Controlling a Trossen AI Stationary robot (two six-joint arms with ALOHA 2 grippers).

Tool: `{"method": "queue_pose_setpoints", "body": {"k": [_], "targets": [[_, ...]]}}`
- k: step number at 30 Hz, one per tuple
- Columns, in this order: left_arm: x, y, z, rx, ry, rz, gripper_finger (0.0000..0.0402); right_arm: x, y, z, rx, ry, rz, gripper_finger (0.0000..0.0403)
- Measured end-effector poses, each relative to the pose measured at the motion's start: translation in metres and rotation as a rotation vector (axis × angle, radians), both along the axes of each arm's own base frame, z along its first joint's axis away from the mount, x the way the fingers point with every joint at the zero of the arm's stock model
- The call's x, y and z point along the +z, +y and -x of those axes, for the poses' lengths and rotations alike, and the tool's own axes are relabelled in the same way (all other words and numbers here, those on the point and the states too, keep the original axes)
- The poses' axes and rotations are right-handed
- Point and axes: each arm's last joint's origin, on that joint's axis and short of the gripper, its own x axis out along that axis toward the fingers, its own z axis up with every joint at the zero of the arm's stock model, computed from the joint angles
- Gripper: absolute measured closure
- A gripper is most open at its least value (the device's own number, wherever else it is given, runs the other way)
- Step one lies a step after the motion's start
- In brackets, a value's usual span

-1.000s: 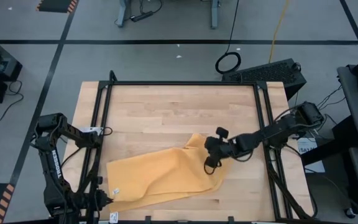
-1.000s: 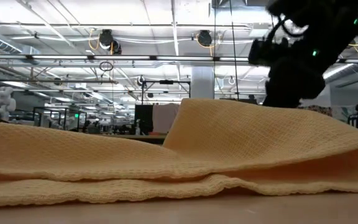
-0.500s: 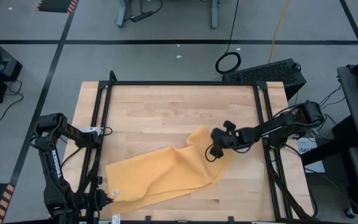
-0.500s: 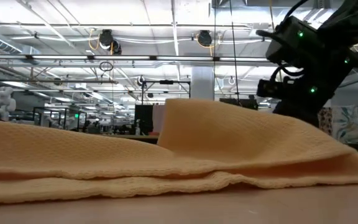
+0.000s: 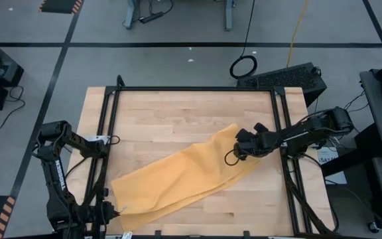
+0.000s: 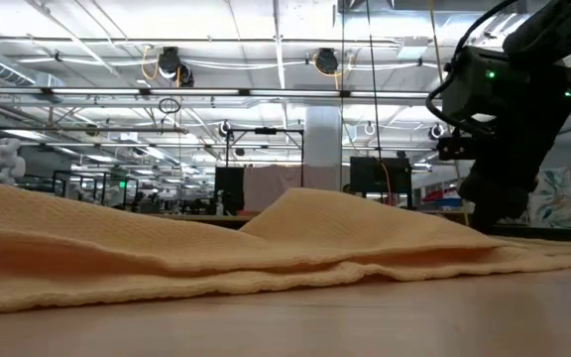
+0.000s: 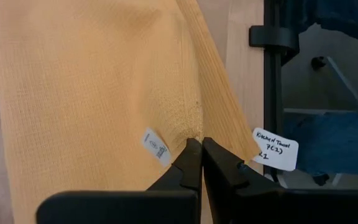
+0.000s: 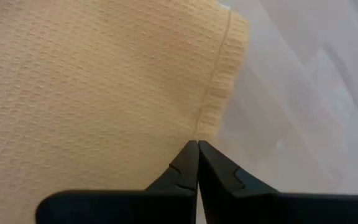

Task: Roll towel
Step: Roll the yellow towel

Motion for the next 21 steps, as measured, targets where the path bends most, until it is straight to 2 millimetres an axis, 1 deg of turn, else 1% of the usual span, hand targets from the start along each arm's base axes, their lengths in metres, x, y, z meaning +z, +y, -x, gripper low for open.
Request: {"method": "queue_pose_setpoints", "body": {"k": [3,8,12,16,18,21], "targets": [[0.0,0.0,0.0,0.024,0.014,0.019,0.0391,0.003,0.0,0.004,-0.036,-0.004,-0.005,0.0402],[-0.001,-0.001,0.003,0.095,0.094,0.086,0.0391,0.004,-0.001,0.013,-0.101,0.043,-0.002,0.0402],[-0.002,-0.002,0.006,0.13,0.147,0.121,0.0391,0.005,-0.001,0.014,-0.112,0.039,0.009,0.0402],[-0.002,-0.002,0.006,0.127,0.144,0.12,0.0391,0.011,0.002,0.005,-0.055,-0.078,0.018,0.0402],[-0.002,-0.002,0.005,0.125,0.124,0.115,0.0391,0.015,0.003,-0.004,-0.011,-0.158,0.012,0.0402],[-0.001,-0.002,0.004,0.109,0.085,0.098,0.0391,0.015,0.004,-0.013,0.056,-0.25,-0.019,0.0402]]}}
